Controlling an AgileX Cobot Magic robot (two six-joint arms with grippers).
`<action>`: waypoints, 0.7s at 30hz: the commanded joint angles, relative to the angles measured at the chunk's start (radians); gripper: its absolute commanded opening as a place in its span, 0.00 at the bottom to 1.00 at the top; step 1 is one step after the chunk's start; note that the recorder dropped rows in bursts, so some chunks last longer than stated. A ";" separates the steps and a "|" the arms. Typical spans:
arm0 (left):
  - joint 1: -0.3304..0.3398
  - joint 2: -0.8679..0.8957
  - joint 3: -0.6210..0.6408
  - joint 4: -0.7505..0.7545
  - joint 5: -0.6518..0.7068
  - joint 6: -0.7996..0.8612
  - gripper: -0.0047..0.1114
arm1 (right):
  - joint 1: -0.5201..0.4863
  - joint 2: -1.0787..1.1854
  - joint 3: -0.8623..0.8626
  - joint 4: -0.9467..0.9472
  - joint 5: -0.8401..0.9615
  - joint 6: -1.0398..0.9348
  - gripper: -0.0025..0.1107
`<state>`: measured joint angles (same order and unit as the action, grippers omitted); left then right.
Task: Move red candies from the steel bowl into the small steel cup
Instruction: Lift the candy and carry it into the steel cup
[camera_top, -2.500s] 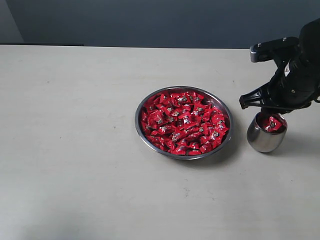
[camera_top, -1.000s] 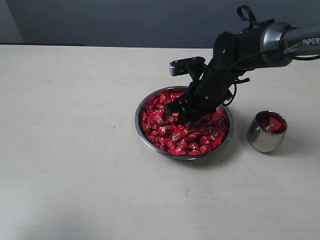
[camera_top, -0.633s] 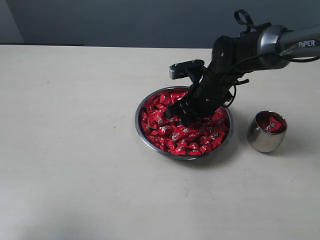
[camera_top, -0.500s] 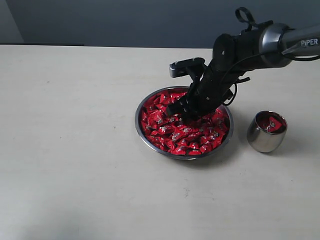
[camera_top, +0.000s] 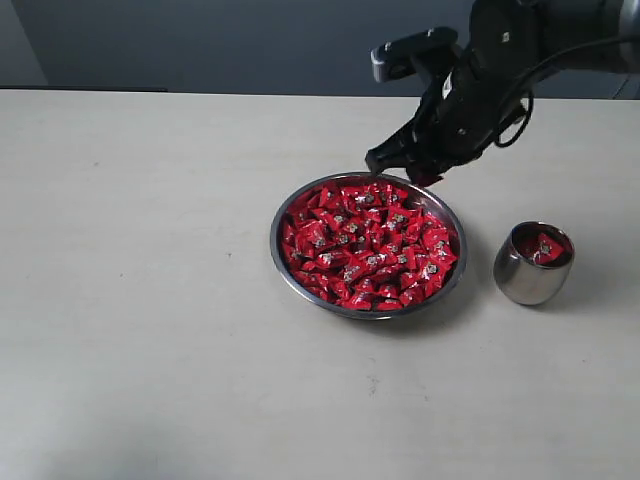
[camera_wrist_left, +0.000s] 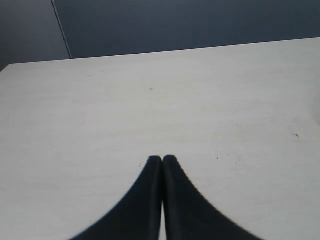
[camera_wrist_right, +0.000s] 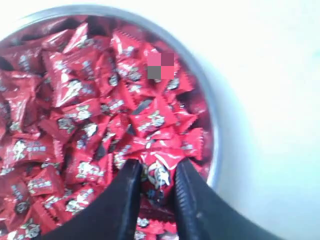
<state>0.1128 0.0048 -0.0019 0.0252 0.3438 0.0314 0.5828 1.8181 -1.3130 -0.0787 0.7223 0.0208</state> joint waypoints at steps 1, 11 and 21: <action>-0.005 -0.005 0.002 0.002 -0.010 -0.002 0.04 | -0.005 -0.121 0.037 -0.106 0.000 0.088 0.02; -0.005 -0.005 0.002 0.002 -0.010 -0.002 0.04 | -0.047 -0.397 0.200 -0.318 0.032 0.274 0.02; -0.005 -0.005 0.002 0.002 -0.010 -0.002 0.04 | -0.183 -0.634 0.254 -0.357 0.130 0.288 0.02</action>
<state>0.1128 0.0048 -0.0019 0.0252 0.3438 0.0314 0.4353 1.2251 -1.0669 -0.4258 0.8350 0.3008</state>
